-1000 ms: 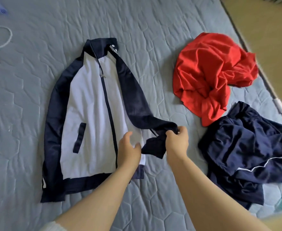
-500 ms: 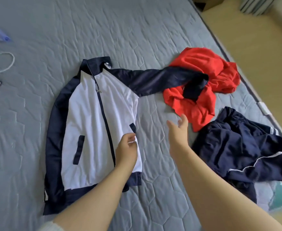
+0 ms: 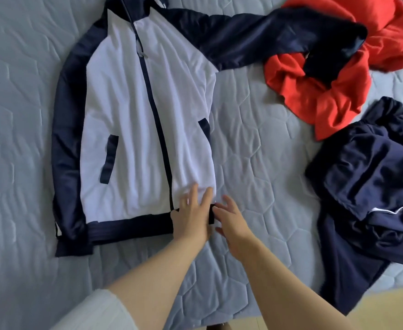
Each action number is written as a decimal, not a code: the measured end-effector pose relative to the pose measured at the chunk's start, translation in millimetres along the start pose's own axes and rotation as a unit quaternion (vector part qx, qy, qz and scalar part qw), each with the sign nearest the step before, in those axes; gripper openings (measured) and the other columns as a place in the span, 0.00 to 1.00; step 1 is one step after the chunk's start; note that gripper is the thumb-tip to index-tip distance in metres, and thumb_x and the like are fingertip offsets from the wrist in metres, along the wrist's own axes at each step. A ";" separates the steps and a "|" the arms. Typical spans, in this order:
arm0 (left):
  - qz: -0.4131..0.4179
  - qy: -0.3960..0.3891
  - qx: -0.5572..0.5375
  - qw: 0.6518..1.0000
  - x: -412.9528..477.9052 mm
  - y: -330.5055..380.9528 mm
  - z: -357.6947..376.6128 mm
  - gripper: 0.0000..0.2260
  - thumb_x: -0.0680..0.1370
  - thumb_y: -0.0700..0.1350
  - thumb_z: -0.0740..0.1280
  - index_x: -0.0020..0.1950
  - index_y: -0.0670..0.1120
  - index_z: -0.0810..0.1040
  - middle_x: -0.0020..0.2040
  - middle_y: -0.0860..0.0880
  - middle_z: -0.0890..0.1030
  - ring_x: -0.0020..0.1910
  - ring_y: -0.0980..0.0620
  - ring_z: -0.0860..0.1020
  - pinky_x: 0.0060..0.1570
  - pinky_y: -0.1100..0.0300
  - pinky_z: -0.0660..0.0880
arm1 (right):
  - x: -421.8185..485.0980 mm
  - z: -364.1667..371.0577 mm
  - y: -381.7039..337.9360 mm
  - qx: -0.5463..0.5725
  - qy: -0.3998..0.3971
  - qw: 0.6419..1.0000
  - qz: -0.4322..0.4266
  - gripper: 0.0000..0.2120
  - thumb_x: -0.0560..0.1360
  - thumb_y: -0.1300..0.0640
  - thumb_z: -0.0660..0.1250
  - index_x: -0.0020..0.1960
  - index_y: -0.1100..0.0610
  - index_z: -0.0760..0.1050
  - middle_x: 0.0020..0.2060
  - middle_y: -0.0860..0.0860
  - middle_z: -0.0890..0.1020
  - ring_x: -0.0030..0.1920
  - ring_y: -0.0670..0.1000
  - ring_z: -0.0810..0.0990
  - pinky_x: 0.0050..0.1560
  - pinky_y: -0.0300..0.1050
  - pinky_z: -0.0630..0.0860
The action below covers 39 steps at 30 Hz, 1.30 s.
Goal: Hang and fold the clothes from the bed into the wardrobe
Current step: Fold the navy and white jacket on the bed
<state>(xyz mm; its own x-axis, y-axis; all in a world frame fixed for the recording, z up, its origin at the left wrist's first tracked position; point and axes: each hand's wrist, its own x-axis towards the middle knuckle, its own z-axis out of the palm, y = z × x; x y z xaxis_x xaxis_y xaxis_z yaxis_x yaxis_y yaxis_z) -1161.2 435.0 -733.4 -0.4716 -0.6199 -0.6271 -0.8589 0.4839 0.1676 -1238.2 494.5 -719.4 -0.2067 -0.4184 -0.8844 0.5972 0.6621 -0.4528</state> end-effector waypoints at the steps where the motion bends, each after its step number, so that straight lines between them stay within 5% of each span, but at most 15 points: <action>1: -0.012 0.029 0.001 1.000 3.0 -2.4 2.9 0.28 0.77 0.43 0.62 0.72 0.57 0.54 0.75 0.49 0.49 0.69 0.46 0.60 0.50 0.49 0.72 | 1.8 1.3 5.1 0.012 -0.019 1.000 0.002 0.28 0.79 0.64 0.56 0.76 0.53 0.51 0.66 0.49 0.69 0.55 0.46 0.73 0.42 0.32 0.70; 3: -0.017 0.062 -0.040 0.997 13.7 -10.8 3.0 0.23 0.78 0.39 0.56 0.71 0.54 0.59 0.71 0.48 0.62 0.66 0.46 0.66 0.51 0.50 0.72 | 6.7 0.9 9.9 0.080 -0.034 0.996 0.007 0.28 0.78 0.66 0.58 0.74 0.52 0.55 0.60 0.52 0.77 0.49 0.47 0.80 0.40 0.33 0.74; 6: -0.065 0.061 -0.241 0.966 30.1 -30.8 -10.0 0.18 0.76 0.33 0.56 0.59 0.50 0.75 0.59 0.48 0.77 0.56 0.45 0.75 0.48 0.58 0.70 | 11.4 1.6 7.8 0.112 0.009 0.994 0.006 0.20 0.76 0.65 0.61 0.66 0.53 0.65 0.47 0.52 0.82 0.42 0.47 0.81 0.40 0.36 0.74; 10: -0.122 -0.019 -0.561 0.819 24.5 -57.9 -32.0 0.17 0.74 0.29 0.60 0.43 0.51 0.76 0.46 0.49 0.81 0.43 0.50 0.78 0.40 0.61 0.74 | 24.8 6.4 4.1 0.093 0.116 0.988 0.046 0.11 0.79 0.59 0.58 0.60 0.56 0.71 0.41 0.50 0.75 0.37 0.48 0.71 0.36 0.39 0.68; 14: -0.156 -0.071 -0.738 0.653 11.8 -76.4 -43.9 0.15 0.75 0.28 0.56 0.48 0.46 0.76 0.41 0.48 0.82 0.37 0.50 0.79 0.33 0.57 0.75 | 25.5 24.6 -2.5 0.090 -0.004 0.987 0.136 0.15 0.79 0.43 0.55 0.55 0.50 0.73 0.50 0.49 0.80 0.47 0.49 0.78 0.46 0.47 0.74; 18: -0.172 -0.061 -0.791 0.584 6.7 -82.1 -45.4 0.16 0.72 0.30 0.53 0.47 0.44 0.76 0.39 0.43 0.82 0.40 0.45 0.79 0.39 0.52 0.75 | 20.7 42.0 -3.7 0.121 -0.089 0.976 0.160 0.18 0.76 0.38 0.58 0.52 0.50 0.77 0.44 0.50 0.85 0.46 0.51 0.82 0.44 0.47 0.76; 20: -0.167 -0.053 -0.784 0.596 5.9 -82.5 -47.1 0.16 0.72 0.30 0.53 0.46 0.45 0.77 0.39 0.45 0.83 0.42 0.45 0.79 0.41 0.52 0.75 | 17.5 40.5 -7.5 0.152 -0.047 0.982 0.105 0.16 0.75 0.45 0.64 0.53 0.58 0.77 0.46 0.54 0.84 0.47 0.54 0.82 0.48 0.48 0.77; 25: -0.099 -0.069 -0.643 0.756 -1.0 -54.4 -52.3 0.18 0.73 0.33 0.59 0.44 0.56 0.81 0.42 0.56 0.82 0.46 0.54 0.78 0.43 0.62 0.73 | -6.6 7.9 -17.7 0.065 0.195 0.973 -0.101 0.16 0.72 0.56 0.69 0.35 0.56 0.62 0.31 0.50 0.68 0.32 0.48 0.69 0.35 0.40 0.66; 29: -0.030 -0.110 -0.491 0.863 -3.4 -21.8 -48.5 0.20 0.76 0.38 0.60 0.67 0.54 0.71 0.62 0.57 0.72 0.59 0.60 0.70 0.58 0.66 0.66 | -21.3 -11.1 -15.5 0.040 0.313 0.944 -0.099 0.12 0.74 0.59 0.65 0.35 0.57 0.65 0.31 0.50 0.69 0.34 0.51 0.68 0.35 0.43 0.65; 31: -0.006 -0.111 -0.405 0.908 -4.6 -13.4 -44.7 0.21 0.77 0.41 0.60 0.70 0.53 0.67 0.67 0.56 0.69 0.63 0.59 0.68 0.58 0.66 0.63 | -22.5 -22.2 -13.4 0.023 0.368 0.928 -0.049 0.02 0.76 0.59 0.62 0.47 0.58 0.73 0.41 0.52 0.75 0.42 0.55 0.72 0.45 0.47 0.70; 34: -0.017 -0.100 -0.330 0.938 -8.4 -12.1 -40.5 0.20 0.78 0.44 0.59 0.70 0.54 0.66 0.69 0.54 0.67 0.58 0.57 0.70 0.53 0.64 0.66 | -21.1 -35.5 -5.9 -0.014 0.392 0.919 0.043 0.22 0.76 0.64 0.56 0.69 0.53 0.65 0.60 0.56 0.74 0.51 0.58 0.73 0.54 0.50 0.71; 39: -0.080 -0.080 -0.346 0.931 -13.2 -34.6 -28.9 0.15 0.78 0.43 0.59 0.63 0.53 0.72 0.63 0.53 0.72 0.48 0.57 0.71 0.47 0.63 0.70 | -18.3 -7.2 -2.8 -0.158 0.321 0.934 0.011 0.20 0.74 0.66 0.56 0.64 0.56 0.70 0.62 0.58 0.73 0.57 0.61 0.74 0.58 0.58 0.72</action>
<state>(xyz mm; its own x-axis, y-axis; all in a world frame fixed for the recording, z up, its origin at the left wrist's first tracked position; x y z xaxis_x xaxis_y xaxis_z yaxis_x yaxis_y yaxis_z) -1131.0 408.6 -709.0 -0.3383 -0.5237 -0.7818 -0.8645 -0.1552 0.4780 -1241.6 504.9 -702.8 -0.6794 -0.0117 -0.7337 0.3684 0.8593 -0.3548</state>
